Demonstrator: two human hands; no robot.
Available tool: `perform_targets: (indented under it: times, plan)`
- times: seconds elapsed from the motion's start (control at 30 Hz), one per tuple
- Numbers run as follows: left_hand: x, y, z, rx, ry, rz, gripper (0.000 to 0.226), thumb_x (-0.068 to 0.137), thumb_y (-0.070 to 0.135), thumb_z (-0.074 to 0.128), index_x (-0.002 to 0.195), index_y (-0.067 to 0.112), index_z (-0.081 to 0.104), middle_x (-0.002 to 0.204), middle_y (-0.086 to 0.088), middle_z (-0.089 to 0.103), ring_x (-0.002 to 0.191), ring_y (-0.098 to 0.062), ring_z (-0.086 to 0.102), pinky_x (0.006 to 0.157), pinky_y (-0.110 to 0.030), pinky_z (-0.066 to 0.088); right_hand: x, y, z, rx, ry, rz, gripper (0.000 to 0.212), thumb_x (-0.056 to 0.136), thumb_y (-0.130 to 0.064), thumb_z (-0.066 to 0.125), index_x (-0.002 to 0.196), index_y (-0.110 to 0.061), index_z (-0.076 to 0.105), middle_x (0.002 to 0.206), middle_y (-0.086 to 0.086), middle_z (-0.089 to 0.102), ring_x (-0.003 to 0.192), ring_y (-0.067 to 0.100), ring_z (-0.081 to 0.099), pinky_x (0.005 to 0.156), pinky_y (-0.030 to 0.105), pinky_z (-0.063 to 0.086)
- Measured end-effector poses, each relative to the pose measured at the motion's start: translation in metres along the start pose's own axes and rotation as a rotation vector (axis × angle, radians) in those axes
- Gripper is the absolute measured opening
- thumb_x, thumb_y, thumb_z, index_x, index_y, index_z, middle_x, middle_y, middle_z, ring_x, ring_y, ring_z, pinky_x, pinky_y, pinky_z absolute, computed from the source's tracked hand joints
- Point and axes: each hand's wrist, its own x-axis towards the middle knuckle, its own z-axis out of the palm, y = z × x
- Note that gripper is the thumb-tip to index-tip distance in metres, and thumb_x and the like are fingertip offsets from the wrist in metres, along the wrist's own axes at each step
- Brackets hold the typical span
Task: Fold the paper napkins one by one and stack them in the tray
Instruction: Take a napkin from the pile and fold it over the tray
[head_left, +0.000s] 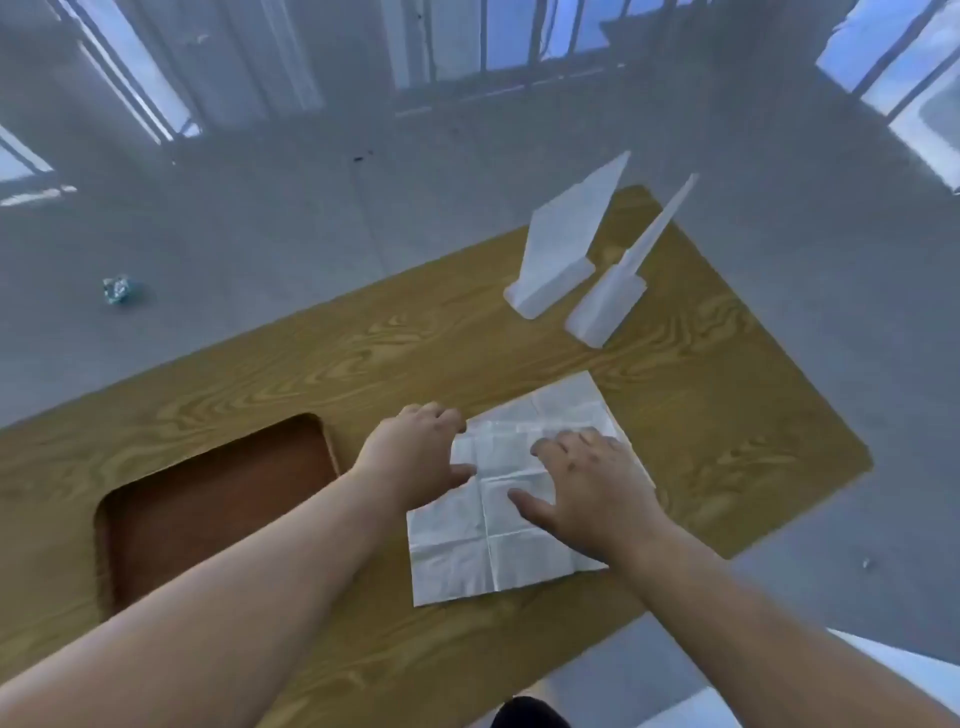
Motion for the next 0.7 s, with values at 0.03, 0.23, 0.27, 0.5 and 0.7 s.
perform_targets:
  times: [0.03, 0.23, 0.27, 0.5, 0.7]
  plan:
    - [0.010, 0.001, 0.006, -0.018, -0.044, -0.017, 0.063, 0.089, 0.064, 0.064, 0.140, 0.029, 0.053, 0.140, 0.001, 0.058, 0.131, -0.024, 0.052, 0.103, -0.042, 0.049, 0.004, 0.003, 0.010, 0.007, -0.041, -0.018, 0.070, 0.089, -0.076, 0.031, 0.126, -0.023, 0.060, 0.119, 0.002, 0.066, 0.111, 0.025, 0.057, 0.095, 0.045, 0.048]
    - [0.044, -0.002, 0.031, -0.074, -0.102, -0.124, 0.064, 0.084, 0.058, 0.075, 0.136, 0.026, 0.057, 0.133, -0.002, 0.060, 0.121, -0.025, 0.059, 0.096, -0.040, 0.053, 0.020, 0.009, 0.049, 0.054, -0.066, -0.091, 0.061, 0.093, -0.068, 0.035, 0.125, -0.022, 0.059, 0.116, 0.001, 0.065, 0.106, 0.024, 0.056, 0.088, 0.041, 0.048]
    - [0.046, -0.002, 0.031, -0.073, -0.096, -0.137, 0.062, 0.083, 0.057, 0.076, 0.133, 0.026, 0.058, 0.129, -0.001, 0.062, 0.116, -0.025, 0.062, 0.091, -0.039, 0.054, 0.022, 0.010, 0.051, 0.061, -0.063, -0.098, 0.060, 0.094, -0.067, 0.035, 0.125, -0.021, 0.059, 0.115, 0.001, 0.065, 0.105, 0.023, 0.056, 0.088, 0.041, 0.049]
    - [0.057, -0.003, 0.036, -0.051, -0.129, -0.130, 0.036, 0.083, 0.057, 0.074, 0.099, 0.030, 0.058, 0.106, 0.005, 0.063, 0.093, -0.019, 0.057, 0.074, -0.033, 0.048, 0.030, 0.010, 0.057, 0.062, -0.095, -0.100, 0.060, 0.094, -0.067, 0.032, 0.124, -0.022, 0.058, 0.114, 0.000, 0.063, 0.104, 0.021, 0.054, 0.090, 0.040, 0.049]
    - [0.048, -0.005, 0.043, -0.122, -0.004, -0.117, 0.043, 0.084, 0.055, 0.075, 0.111, 0.028, 0.056, 0.111, 0.005, 0.061, 0.096, -0.018, 0.056, 0.074, -0.031, 0.044, 0.029, 0.009, 0.059, 0.099, -0.083, -0.079, 0.055, 0.096, -0.064, 0.037, 0.123, -0.022, 0.060, 0.114, -0.002, 0.063, 0.105, 0.019, 0.054, 0.092, 0.036, 0.048]
